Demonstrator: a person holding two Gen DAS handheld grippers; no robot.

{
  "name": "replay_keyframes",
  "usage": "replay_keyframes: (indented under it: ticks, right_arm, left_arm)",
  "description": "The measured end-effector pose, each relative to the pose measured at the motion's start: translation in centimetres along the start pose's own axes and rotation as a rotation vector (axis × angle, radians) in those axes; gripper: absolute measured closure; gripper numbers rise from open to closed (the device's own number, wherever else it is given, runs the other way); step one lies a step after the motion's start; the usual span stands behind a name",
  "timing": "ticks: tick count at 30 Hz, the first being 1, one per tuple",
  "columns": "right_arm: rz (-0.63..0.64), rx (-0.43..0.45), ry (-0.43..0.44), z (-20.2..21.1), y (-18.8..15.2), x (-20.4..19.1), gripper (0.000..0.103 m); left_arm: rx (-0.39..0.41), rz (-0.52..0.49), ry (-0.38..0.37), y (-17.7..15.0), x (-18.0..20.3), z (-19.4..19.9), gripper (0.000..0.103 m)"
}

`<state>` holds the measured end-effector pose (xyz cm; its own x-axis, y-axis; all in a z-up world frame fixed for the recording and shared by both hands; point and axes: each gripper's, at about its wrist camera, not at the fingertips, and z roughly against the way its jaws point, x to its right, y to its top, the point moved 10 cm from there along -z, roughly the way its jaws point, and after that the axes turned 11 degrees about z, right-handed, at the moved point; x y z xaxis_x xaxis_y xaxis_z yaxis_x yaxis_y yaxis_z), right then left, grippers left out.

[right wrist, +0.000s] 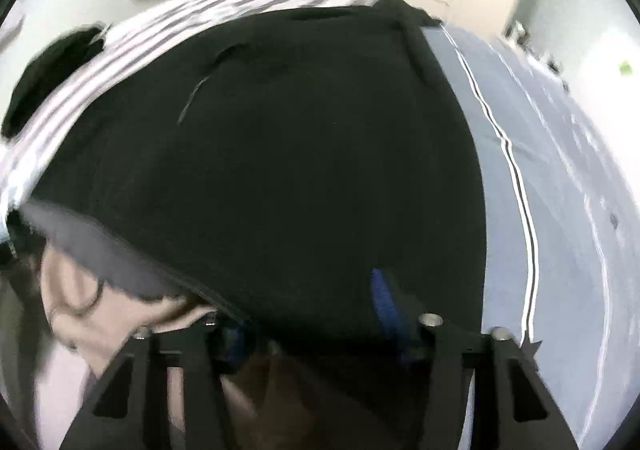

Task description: Fold clothes

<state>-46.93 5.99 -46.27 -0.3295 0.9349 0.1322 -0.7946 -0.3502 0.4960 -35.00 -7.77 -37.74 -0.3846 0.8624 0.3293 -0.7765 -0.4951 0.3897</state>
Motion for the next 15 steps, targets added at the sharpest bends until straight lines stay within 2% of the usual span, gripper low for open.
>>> replay_keyframes:
  ticks: [1, 2, 3, 6, 9, 13, 15]
  right_arm:
    - [-0.039, -0.004, 0.024, -0.1, 0.2, 0.4, 0.084]
    - [-0.069, 0.000, 0.048, 0.1, 0.5, 0.6, 0.095]
    - [-0.090, 0.006, 0.066, 0.7, 0.8, 0.9, 0.098]
    - [-0.127, 0.073, 0.090, 4.0, 2.6, 2.0, 0.099]
    - [-0.148, 0.169, 0.109, 9.0, 5.2, 2.8, 0.099]
    - [-0.142, 0.273, 0.157, 14.9, 10.1, 2.8, 0.099]
    - [-0.156, 0.307, 0.189, 17.3, 11.9, 3.1, 0.099]
  left_arm:
    - [-0.009, -0.018, -0.003, 0.5, 0.4, -0.1, 0.095]
    - [-0.009, -0.025, -0.010, 1.2, 0.6, 0.2, 0.095]
    - [0.013, -0.036, -0.010, 2.3, 0.7, 0.9, 0.095]
    - [0.107, -0.065, -0.034, 6.9, 1.8, 4.1, 0.095]
    - [0.215, -0.118, -0.089, 13.9, 4.7, 8.3, 0.095]
    - [0.355, -0.236, -0.184, 21.5, 8.8, 17.5, 0.096]
    - [0.378, -0.280, -0.210, 23.3, 9.7, 20.6, 0.096]
